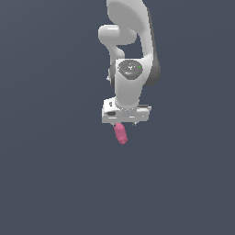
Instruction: Pick up the object and move it to a goal position.
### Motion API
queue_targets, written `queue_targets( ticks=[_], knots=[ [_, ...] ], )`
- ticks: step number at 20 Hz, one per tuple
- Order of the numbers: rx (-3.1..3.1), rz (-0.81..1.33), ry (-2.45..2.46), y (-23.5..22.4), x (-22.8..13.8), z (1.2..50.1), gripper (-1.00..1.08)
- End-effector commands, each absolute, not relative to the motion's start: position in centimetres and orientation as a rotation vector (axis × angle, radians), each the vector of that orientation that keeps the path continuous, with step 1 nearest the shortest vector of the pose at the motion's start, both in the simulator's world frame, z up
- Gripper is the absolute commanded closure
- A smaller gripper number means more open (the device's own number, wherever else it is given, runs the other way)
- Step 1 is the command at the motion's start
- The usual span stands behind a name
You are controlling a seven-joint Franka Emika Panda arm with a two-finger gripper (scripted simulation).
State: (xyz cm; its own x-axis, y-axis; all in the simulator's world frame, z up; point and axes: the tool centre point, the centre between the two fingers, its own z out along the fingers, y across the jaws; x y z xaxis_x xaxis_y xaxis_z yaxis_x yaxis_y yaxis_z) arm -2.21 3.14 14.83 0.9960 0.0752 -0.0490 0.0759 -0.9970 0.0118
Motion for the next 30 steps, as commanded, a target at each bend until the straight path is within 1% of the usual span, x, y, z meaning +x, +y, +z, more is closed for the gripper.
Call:
queue_targets(
  ticks=[1, 11, 20, 30],
  knots=[
    [3.125, -0.076, 0.118, 3.1, -2.2, 14.8, -0.92],
    [3.097, -0.079, 0.149, 0.7, -2.4, 14.7, -0.92],
    [3.102, -0.068, 0.195, 0.9, -2.4, 14.6, -0.92],
    [3.108, -0.02, 0.394, 1.3, -2.7, 14.3, -0.92]
  ],
)
